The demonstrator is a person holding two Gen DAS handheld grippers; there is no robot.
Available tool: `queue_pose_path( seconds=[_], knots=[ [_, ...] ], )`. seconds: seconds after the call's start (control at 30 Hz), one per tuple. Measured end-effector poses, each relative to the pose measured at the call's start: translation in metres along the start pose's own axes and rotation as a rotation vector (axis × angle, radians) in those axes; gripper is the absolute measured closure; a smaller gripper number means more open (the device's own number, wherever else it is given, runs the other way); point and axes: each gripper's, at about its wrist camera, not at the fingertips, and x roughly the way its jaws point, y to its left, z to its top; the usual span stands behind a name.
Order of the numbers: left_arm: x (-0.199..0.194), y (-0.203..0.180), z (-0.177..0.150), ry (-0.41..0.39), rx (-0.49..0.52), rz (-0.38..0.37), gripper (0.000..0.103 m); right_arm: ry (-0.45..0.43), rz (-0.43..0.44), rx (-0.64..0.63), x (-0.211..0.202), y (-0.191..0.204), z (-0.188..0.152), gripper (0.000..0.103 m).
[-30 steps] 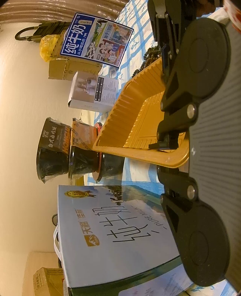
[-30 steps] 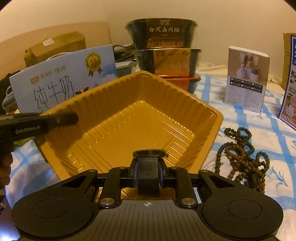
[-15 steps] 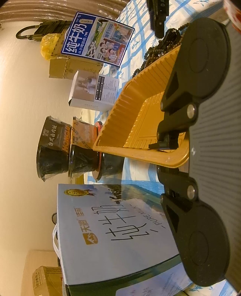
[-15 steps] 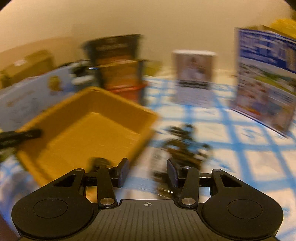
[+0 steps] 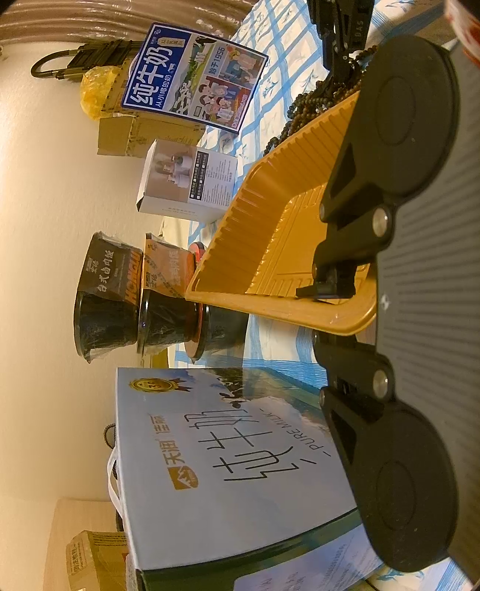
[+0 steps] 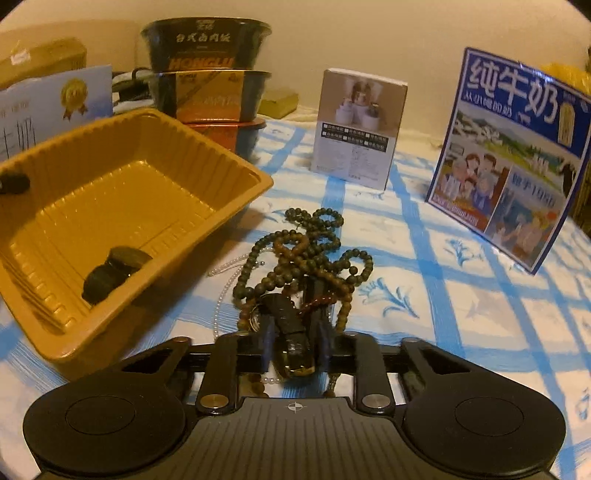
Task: Organize jewelry
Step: 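Grasp a second black watch from the pile with the right tool, then move the watch into the orange tray and release it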
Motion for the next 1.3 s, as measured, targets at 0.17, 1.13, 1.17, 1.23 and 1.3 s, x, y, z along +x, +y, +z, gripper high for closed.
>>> queue_pose_path(
  seconds=[0.17,1.13,1.17,1.23,1.3],
  knots=[
    [0.0,0.0,0.001,0.0,-0.002,-0.002,0.099,-0.007,0.001,0.028,-0.004,-0.001,0.0,0.088],
    [-0.001,-0.002,0.002,0.001,-0.001,-0.001,0.099,0.001,0.535,0.536,-0.006,0.042,0.047,0.088],
    [-0.001,-0.002,0.002,0.002,-0.001,-0.001,0.099,0.02,0.545,0.541,-0.002,0.046,0.044,0.088],
    [-0.002,-0.002,0.002,0.001,-0.002,-0.001,0.099,0.052,0.55,0.536,0.005,0.051,0.039,0.088],
    [-0.002,-0.002,0.001,0.002,-0.003,-0.001,0.099,0.075,0.54,0.48,0.008,0.055,0.037,0.088]
  ],
)
